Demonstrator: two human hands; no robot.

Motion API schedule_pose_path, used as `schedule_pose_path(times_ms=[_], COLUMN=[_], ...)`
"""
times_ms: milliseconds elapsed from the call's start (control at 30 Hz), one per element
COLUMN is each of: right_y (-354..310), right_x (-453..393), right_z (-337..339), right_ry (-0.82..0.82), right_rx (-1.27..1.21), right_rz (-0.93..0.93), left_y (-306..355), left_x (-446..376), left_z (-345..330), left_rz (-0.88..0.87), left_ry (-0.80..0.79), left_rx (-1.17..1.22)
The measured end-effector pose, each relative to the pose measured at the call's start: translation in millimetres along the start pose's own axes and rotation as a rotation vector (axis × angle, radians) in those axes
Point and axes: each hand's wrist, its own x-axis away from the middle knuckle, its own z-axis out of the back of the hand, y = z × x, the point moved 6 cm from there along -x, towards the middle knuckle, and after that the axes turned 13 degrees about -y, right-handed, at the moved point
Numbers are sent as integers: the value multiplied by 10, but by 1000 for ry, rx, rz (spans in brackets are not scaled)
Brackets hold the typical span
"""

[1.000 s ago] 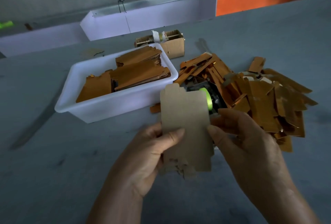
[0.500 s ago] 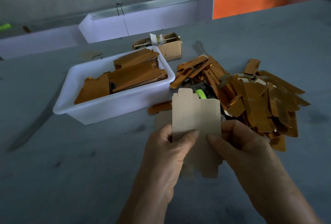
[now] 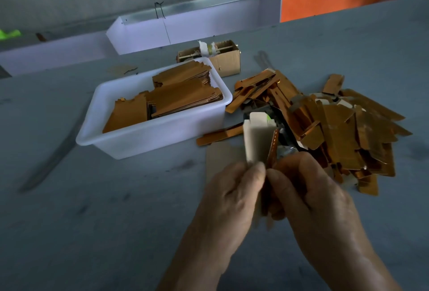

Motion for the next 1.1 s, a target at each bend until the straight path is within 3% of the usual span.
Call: schedule_pose_path(times_ms=[100, 233, 367, 467, 667, 767, 867, 933, 1033, 1100], right_y=[36, 117, 185, 254, 329, 346, 323, 320, 315, 332], right_x=[-25, -31, -45, -44, -44, -37, -15, 10, 54, 74], right_z=[5, 135, 35, 12, -4, -37, -60, -87, -137, -154], right_ry=[-51, 20, -172, -132, -33, -27, -11, 1, -6, -12], right_rx=[34, -6, -419, -507, -530, -570, -611, -619, -580, -474], right_rz=[-19, -106, -194, -209, -217, -234, -245, -252, -269, -284], left_y=[26, -71, -110, -150, -145, -67, 141, 169, 66, 54], left_x=[22, 44, 86, 70, 142, 207, 236, 260, 273, 285], left_z=[2, 62, -8, 36, 92, 56, -134, -318, -391, -397], left_rz=[-26, 82, 161, 190, 51, -55, -183, -190, -60, -69], left_ry=[-43, -119, -281, -114, 261, 378, 391, 392, 328, 330], left_rx=[-104, 34, 184, 145, 56, -163, -824, -1139, -1208, -1213])
